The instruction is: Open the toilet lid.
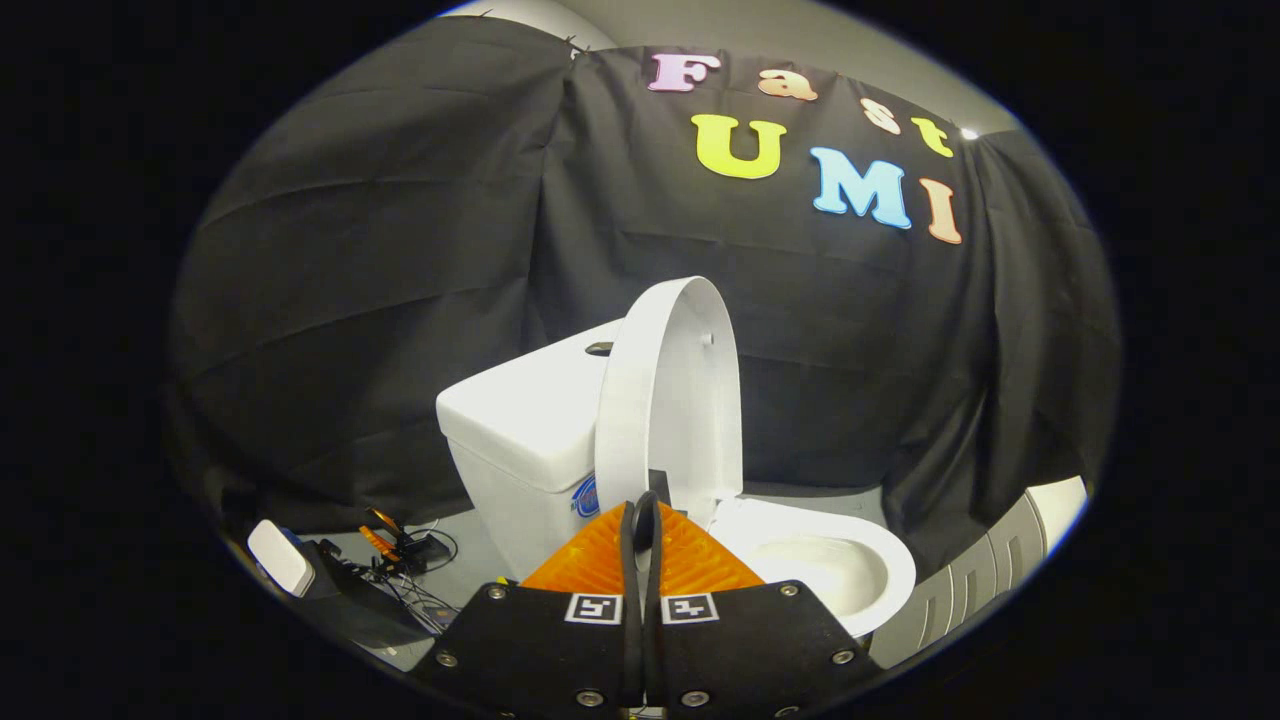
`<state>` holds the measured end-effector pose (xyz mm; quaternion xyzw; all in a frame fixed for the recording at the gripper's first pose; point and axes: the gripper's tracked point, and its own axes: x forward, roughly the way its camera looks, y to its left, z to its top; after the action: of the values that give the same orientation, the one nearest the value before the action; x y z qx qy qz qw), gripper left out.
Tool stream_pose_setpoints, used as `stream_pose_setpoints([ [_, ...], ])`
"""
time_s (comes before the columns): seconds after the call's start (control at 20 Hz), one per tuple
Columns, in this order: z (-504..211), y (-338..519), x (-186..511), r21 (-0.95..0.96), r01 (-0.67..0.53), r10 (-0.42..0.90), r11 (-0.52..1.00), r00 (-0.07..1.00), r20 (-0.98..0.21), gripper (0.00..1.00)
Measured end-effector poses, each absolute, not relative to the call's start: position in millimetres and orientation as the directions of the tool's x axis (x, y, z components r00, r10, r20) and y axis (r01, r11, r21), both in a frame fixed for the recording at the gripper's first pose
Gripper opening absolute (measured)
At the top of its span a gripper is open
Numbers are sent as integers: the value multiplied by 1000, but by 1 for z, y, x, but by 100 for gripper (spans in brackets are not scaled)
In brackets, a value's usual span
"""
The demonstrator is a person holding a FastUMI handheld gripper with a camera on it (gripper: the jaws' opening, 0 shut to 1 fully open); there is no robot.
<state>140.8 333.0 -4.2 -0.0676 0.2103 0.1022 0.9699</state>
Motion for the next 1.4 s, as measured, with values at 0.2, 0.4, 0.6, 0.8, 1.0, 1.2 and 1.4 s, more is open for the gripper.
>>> stream_pose_setpoints([
  [0.2,-1,334,139,-26,-278,248,960,891,-381,6],
  [0.4,45,314,133,-42,-297,279,954,931,-237,63],
  [0.6,91,276,108,-87,-313,304,946,947,-108,95],
  [0.8,112,213,80,-136,-243,240,960,970,-38,95],
  [1.0,129,155,47,-166,-163,168,973,986,16,95],
  [1.2,138,87,20,-111,-51,60,993,995,85,95],
  [1.4,126,43,-8,-19,19,-17,1000,997,75,95],
])
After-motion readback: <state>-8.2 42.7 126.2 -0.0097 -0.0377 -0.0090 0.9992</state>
